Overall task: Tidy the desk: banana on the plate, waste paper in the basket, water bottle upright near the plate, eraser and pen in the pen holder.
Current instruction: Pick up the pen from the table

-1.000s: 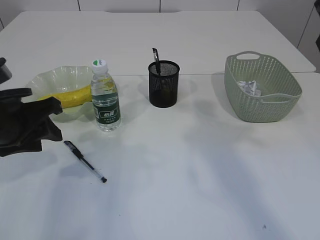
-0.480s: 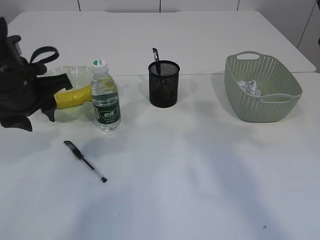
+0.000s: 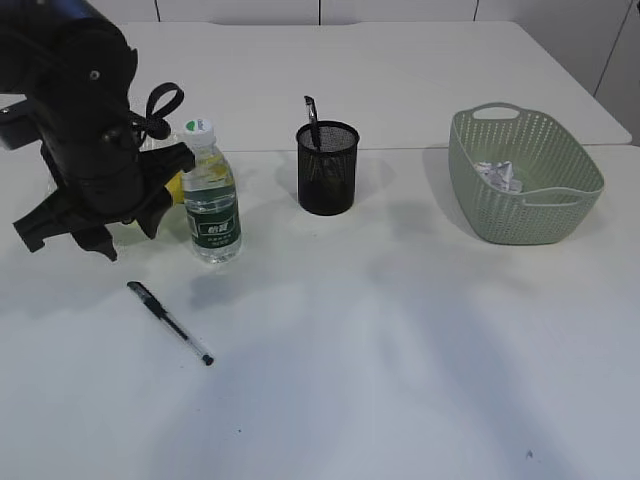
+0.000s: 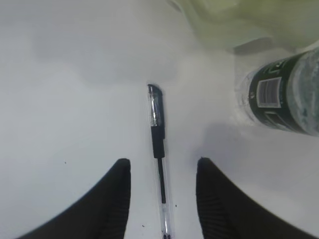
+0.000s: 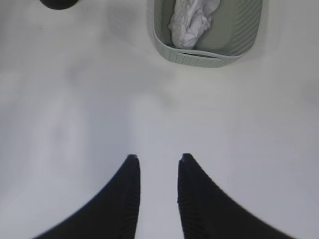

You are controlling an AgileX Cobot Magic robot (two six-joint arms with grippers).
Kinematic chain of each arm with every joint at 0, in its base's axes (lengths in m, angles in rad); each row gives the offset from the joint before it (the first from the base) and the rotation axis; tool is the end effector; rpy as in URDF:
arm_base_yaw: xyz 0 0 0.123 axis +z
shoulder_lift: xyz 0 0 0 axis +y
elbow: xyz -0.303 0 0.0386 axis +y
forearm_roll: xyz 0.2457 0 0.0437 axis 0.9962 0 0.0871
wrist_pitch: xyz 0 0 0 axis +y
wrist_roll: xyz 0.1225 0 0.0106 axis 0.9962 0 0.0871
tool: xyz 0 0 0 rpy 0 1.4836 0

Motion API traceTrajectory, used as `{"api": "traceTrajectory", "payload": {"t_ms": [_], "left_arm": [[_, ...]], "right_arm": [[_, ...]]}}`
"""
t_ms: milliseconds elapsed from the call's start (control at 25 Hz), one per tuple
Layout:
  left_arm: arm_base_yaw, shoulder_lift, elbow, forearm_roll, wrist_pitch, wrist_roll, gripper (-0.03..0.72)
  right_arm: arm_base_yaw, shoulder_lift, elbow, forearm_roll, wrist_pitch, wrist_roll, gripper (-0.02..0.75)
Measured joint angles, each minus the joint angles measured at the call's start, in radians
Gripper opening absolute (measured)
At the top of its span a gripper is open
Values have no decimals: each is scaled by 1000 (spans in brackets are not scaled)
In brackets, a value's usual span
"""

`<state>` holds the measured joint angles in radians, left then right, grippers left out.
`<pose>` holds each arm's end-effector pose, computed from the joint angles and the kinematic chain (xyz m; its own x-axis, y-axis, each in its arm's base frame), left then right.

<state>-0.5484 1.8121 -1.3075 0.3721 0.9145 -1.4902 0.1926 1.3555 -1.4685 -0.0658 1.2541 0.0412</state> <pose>0.3409 -0.1667 0.2141 -0.6657 -0.6605 -0.3472 -0.6475 0.7426 -0.1711 0.2692 0.0447 0.3917 -0.8561 -0.1459 -0.4958 -0.1430 0.9887 -0.0441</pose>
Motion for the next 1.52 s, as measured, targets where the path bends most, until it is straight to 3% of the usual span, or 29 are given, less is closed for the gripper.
{"api": "traceTrajectory", "payload": {"t_ms": [200, 400, 920, 1520], "left_arm": [[24, 46, -5, -99, -38, 9, 304], [71, 90, -5, -241, -90, 117, 304], [125, 145, -5, -217, -97, 242, 304], [125, 229, -5, -231, -147, 256, 304]], "right_arm": [[0, 0, 2, -32, 0, 0, 204], [0, 2, 2, -51, 0, 0, 204], [0, 41, 2, -55, 0, 0, 209], [0, 41, 2, -55, 0, 0, 211]]}}
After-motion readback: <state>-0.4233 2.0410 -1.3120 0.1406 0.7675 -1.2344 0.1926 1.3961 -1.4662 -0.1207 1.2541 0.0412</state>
